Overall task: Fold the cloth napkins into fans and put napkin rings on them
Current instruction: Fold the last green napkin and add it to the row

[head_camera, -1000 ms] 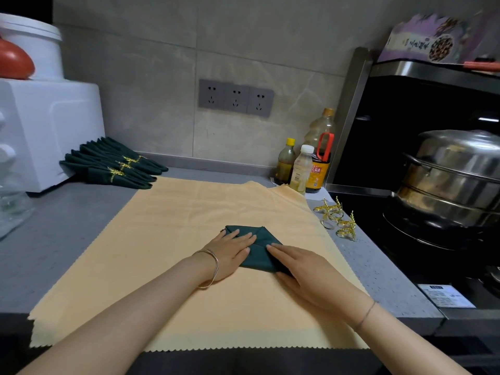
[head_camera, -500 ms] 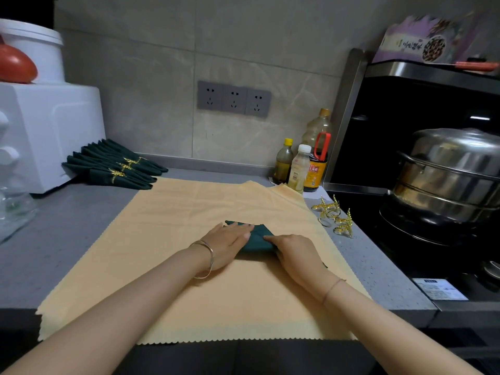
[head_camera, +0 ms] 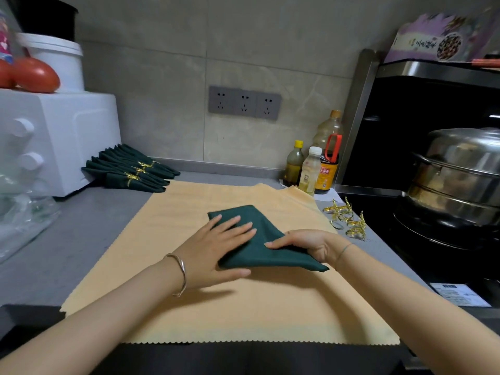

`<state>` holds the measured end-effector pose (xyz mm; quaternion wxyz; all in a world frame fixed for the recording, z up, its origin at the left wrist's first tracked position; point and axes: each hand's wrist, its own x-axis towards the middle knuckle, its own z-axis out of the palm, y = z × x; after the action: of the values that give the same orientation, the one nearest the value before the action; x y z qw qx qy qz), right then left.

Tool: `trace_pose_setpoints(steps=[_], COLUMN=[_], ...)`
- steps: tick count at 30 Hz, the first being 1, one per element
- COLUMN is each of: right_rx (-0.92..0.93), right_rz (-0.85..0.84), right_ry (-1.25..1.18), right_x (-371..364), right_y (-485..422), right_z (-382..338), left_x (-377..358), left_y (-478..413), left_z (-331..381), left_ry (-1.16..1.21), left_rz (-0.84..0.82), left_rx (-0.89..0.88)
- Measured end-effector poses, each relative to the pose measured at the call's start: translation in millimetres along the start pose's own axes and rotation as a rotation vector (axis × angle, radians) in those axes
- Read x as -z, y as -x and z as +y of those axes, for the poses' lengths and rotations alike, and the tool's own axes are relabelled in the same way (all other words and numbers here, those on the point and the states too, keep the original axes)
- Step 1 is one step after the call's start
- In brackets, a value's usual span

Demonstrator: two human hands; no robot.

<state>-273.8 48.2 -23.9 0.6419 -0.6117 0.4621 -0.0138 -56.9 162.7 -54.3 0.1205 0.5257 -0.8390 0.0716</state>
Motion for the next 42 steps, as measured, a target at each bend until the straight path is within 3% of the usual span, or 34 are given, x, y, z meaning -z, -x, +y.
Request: trace_pose_setpoints(steps=[4,7,11,14,16,18,20,24,34,39,42], right_rx=[-0.119,-0.123,-0.042,0.101,0.298,0.517,0.656,0.721,0.881,0.741,0.605], right_rz=[-0.126,-0.144,-0.080,0.227,0.501,0.660,0.613,0.540,0.741,0.750,0.641], right_ry=[0.088,0.156,0.203,0.480,0.694,0.846,0.903,1.133,1.237,0.942,0.735], right_x=[4,4,4,11,14,9,-1,-16,-24,-17,-11], right_y=[-13,-14,-3,5,12,23,34,39,21,19,18], right_z=[3,3,2,7,16,26,38,59,79,75,64], left_x=[-15,-25,-29,-29,-28,-28,-27,-21,-13,-13,-14], left_y=[0,-1,-4,-6,-8,-9,-11,-15,-20,-27,-39], left_z=[9,13,17,17,17,18,18,19,12,-15,-24], left_ry=[0.053,0.187,0.194,0.165,0.158,0.145,0.116,0.093,0.093,0.398,0.580], left_rz=[-0.209,-0.251,-0.261,-0.277,-0.290,-0.292,-0.299,-0.310,-0.271,-0.143,-0.043], left_rx=[0.062,0.108,0.138,0.144,0.148,0.149,0.143,0.135,0.069,0.268,0.369])
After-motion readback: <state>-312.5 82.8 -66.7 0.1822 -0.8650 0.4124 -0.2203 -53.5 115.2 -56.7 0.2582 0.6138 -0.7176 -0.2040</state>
